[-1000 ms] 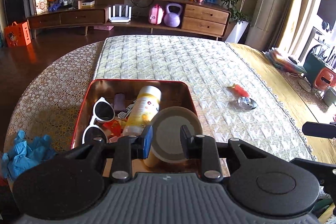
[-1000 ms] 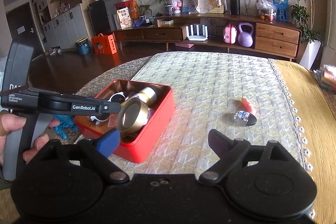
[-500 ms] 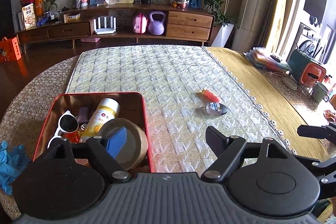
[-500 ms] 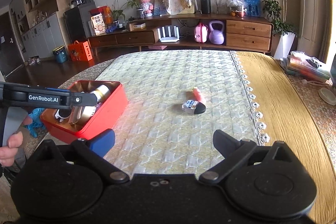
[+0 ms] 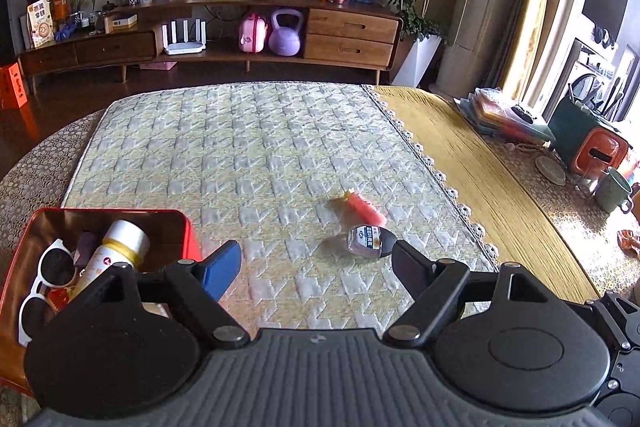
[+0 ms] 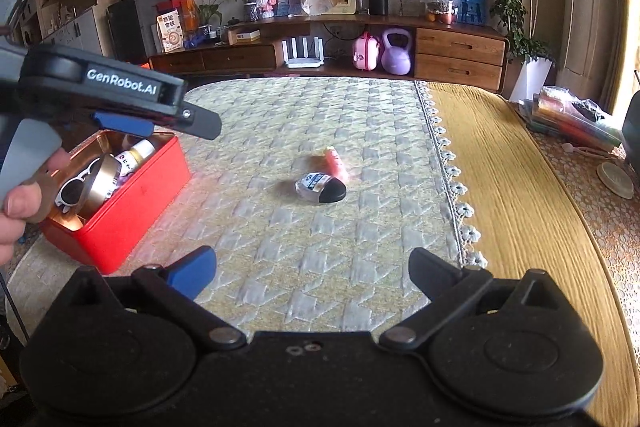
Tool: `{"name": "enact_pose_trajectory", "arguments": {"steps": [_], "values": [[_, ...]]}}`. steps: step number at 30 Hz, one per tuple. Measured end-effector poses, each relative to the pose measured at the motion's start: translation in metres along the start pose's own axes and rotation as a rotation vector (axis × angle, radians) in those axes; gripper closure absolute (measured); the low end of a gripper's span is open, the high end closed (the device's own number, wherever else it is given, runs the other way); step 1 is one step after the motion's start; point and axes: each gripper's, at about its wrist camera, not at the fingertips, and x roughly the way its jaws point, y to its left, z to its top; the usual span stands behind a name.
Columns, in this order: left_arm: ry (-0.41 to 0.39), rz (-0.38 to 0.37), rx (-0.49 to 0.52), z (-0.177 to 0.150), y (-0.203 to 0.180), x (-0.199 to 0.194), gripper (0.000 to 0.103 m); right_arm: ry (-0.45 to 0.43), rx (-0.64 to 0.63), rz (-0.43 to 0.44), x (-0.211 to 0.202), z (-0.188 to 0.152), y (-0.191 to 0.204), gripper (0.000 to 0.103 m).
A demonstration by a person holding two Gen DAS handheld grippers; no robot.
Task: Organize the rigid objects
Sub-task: 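Move the left gripper to the pink tube while the right gripper approaches the glass jar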
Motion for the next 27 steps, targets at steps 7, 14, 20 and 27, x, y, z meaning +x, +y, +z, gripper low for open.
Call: {"name": "enact_pose_trajectory", "arguments": {"steps": [7,14,20,27], "values": [[0.064,0.013,-0.015,0.018,-0.015,0.042,0.021,-0.015,-0.038,0.025,0.020,0.002,-0.011,0.000],[0.137,-0.002,-0.066,0.038,-0.024,0.085,0.021,0.003,-0.123,0.038,0.048,0.007,-0.015,0.001],[0.193,-0.009,-0.104,0.045,-0.033,0.122,0.021,0.013,-0.129,0.063,0.078,0.019,-0.021,0.001],[0.243,-0.034,-0.092,0.054,-0.043,0.160,0.021,0.030,-0.132,0.099,0.113,0.031,-0.023,0.009]]}}
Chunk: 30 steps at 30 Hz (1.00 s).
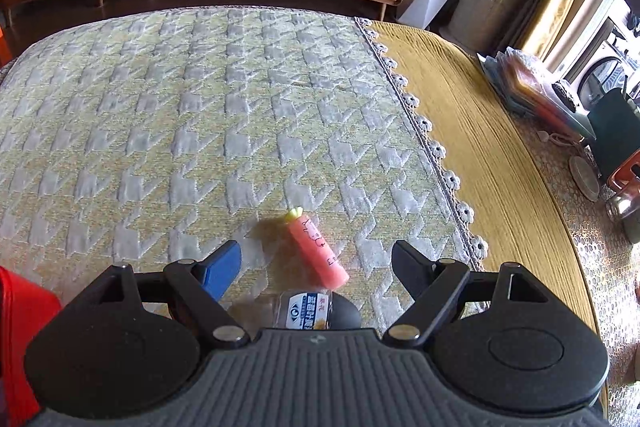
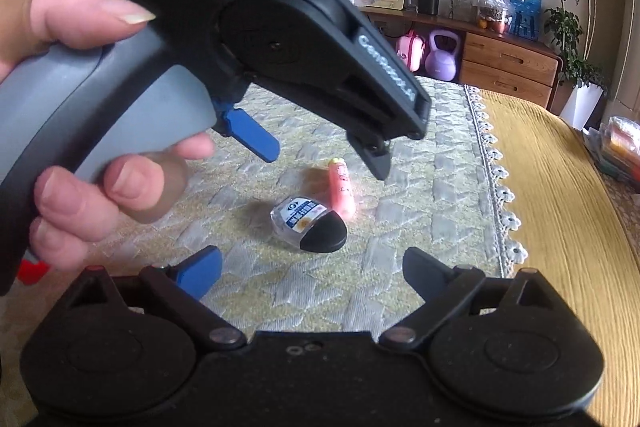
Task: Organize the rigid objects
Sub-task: 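Move the left gripper to the pink tube while the right gripper approaches the glass jar, then grasp the pink tube with the left gripper while the right gripper grasps the glass jar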
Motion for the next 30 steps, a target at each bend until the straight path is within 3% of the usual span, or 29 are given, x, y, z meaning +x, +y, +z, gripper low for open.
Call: {"name": "enact_pose_trajectory", "arguments": {"steps": [8,11,13,17,21,24,25,30], "values": [[0.058,-0.020,0.000,0.009,-0.002,0.030,0.022,0.029,-0.025,0.005,0.027,0.004,0.000,0.023],[0.067,-0.017,0.022,0.009,-0.003,0.036,0.039,0.022,-0.066,-0.002,0.032,0.004,0.004,0.025],[0.055,-0.013,0.043,0.009,-0.004,0.035,0.043,0.015,-0.089,-0.001,0.032,0.004,0.006,0.026],[0.044,-0.011,0.068,0.008,-0.004,0.035,0.068,0.003,-0.105,0.010,0.035,0.004,0.009,0.031],[0.032,-0.014,0.070,0.006,0.002,0.033,0.082,-0.009,-0.094,0.026,0.034,0.002,0.010,0.035],[0.020,-0.014,0.059,0.004,0.008,0.031,0.087,-0.018,-0.087,0.034,0.033,0.002,0.010,0.046],[0.017,-0.017,0.052,0.004,0.010,0.031,0.087,-0.019,-0.085,0.029,0.031,0.002,0.011,0.054],[0.010,-0.007,0.045,-0.001,0.012,0.026,0.087,-0.020,-0.076,0.007,0.027,0.002,0.015,0.056]]}}
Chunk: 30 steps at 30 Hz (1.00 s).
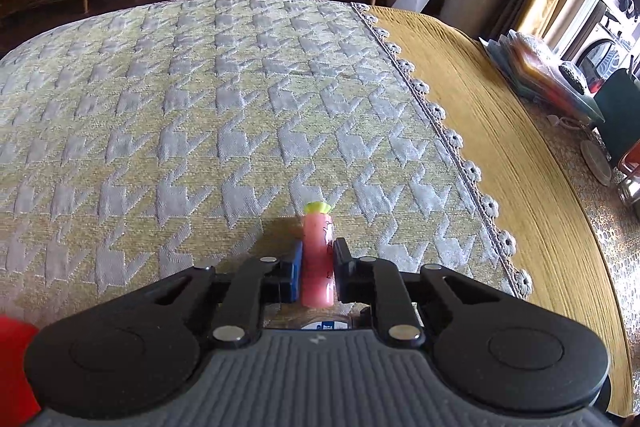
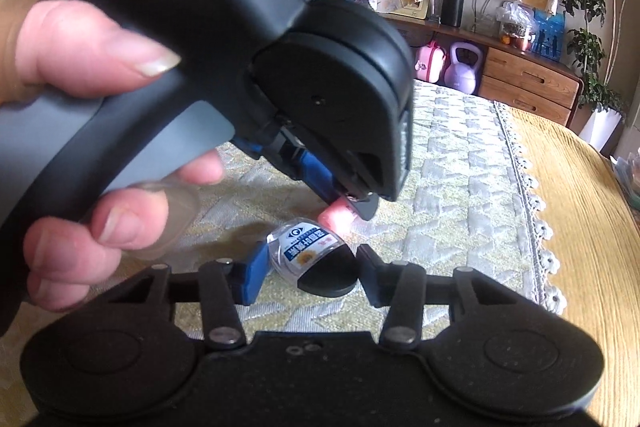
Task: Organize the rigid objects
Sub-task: 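Grasp the pink tube with the left gripper while the right gripper grasps the glass jar, then carry the pink tube and glass jar over the red tin with both grippers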
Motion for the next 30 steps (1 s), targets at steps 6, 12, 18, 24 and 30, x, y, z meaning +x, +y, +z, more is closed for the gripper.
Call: {"name": "enact_pose_trajectory", "arguments": {"steps": [6,12,18,24,30], "values": [[0.000,0.003,-0.022,-0.010,0.008,-0.015,0.087,0.015,0.060,-0.022,-0.013,-0.002,-0.001,0.056],[0.003,0.008,-0.038,-0.026,0.012,-0.043,0.087,0.031,0.118,-0.033,-0.046,-0.011,0.003,0.056],[-0.020,-0.019,-0.039,-0.046,0.010,-0.080,0.087,0.037,0.139,-0.046,-0.080,-0.013,0.013,0.056],[-0.046,-0.036,-0.016,-0.066,0.010,-0.122,0.087,0.044,0.154,-0.040,-0.110,-0.006,0.025,0.056],[-0.064,-0.046,-0.021,-0.087,0.025,-0.157,0.087,0.025,0.149,-0.047,-0.138,0.002,0.041,0.056]]}}
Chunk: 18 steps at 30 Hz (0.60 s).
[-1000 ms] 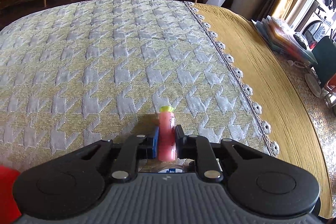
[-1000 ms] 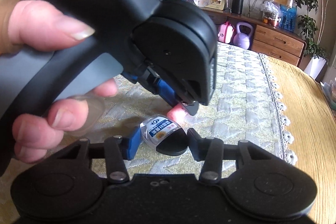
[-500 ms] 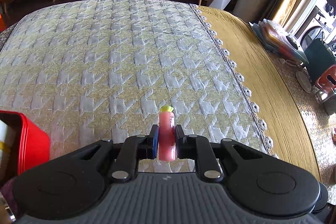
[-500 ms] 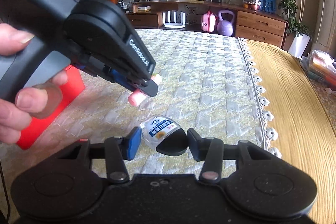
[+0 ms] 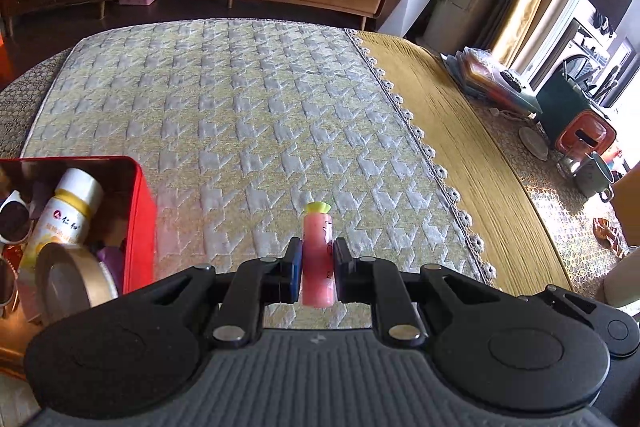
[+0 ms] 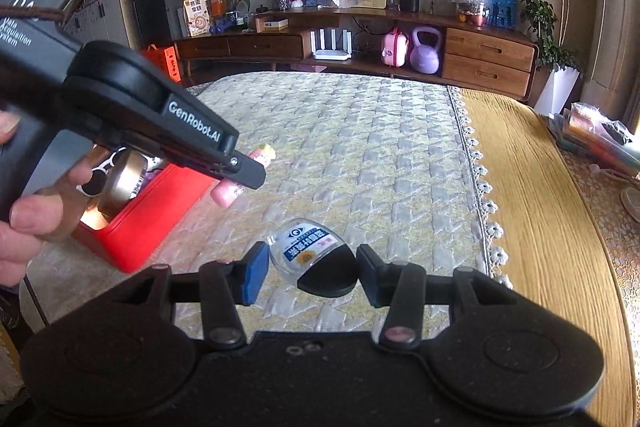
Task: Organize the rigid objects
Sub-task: 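Carry the pink tube and glass jar over the red tin with both grippers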
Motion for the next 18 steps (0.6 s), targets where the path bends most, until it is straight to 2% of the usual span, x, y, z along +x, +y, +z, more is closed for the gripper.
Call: {"name": "enact_pose_trajectory", "arguments": {"steps": [10,18], "values": [[-0.042,0.030,-0.035,-0.030,0.043,-0.060,0.087,-0.049,-0.042,0.041,-0.038,0.008,0.045,0.056],[-0.067,0.056,-0.082,-0.044,0.086,-0.092,0.087,-0.049,-0.093,0.077,-0.043,0.010,0.088,0.055]]}}
